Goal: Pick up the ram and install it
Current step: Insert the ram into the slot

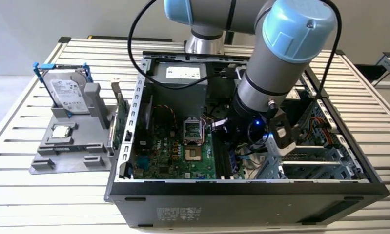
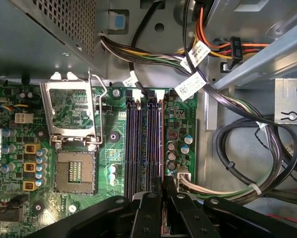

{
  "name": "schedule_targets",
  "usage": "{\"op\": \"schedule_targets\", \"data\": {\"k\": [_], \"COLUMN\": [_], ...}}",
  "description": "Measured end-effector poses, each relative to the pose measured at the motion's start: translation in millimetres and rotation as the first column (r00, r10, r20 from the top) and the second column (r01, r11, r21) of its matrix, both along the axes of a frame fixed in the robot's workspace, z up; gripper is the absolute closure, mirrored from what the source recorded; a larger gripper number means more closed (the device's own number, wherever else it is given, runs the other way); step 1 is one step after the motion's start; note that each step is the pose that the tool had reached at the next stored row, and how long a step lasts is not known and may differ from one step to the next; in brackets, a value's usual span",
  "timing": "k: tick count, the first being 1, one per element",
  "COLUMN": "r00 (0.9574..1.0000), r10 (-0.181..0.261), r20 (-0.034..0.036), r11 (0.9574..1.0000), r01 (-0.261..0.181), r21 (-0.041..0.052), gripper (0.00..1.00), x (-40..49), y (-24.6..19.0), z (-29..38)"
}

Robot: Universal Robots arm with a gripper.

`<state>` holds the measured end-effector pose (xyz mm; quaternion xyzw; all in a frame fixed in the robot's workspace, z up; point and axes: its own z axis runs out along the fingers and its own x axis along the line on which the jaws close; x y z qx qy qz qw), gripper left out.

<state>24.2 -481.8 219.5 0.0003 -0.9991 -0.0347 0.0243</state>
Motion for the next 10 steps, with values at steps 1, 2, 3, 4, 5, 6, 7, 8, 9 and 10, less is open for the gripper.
{"op": "schedule_targets", "data": {"k": [1,2,3,4,5,6,7,8,9,10], "r00": [1.0000,1.0000,1.0000,1.0000,1.0000,1.0000,1.0000,1.0000,1.0000,1.0000], "r10": [-0.001,-0.002,-0.003,-0.004,-0.005,-0.006,-0.007,-0.008,-0.009,-0.010], "r20": [0.0000,0.0000,-0.0001,0.0000,0.0000,0.0000,0.0000,0.0001,0.0001,0.0002], "r11": [1.0000,1.0000,1.0000,1.0000,1.0000,1.0000,1.0000,1.0000,1.0000,1.0000], "r01": [0.001,0.002,0.003,0.004,0.005,0.006,0.007,0.008,0.009,0.010], "r21": [0.0000,-0.0001,-0.0002,-0.0001,-0.0001,-0.0001,0.0000,-0.0001,-0.0002,-0.0001], "gripper": [1.00,1.00,1.00,1.00,1.00,1.00,1.00,1.00,1.00,1.00], "x": [-0.2,-0.5,-0.7,-0.9,-1.1,-1.1,-1.2,-1.3,-1.3,-1.4], "y": [0.0,0.0,0.0,0.0,0.0,0.0,0.0,0.0,0.0,0.0], "z": [0.0,-0.1,-0.1,-0.3,-0.6,-0.8,-1.2,-1.6,-2.0,-2.4]}}
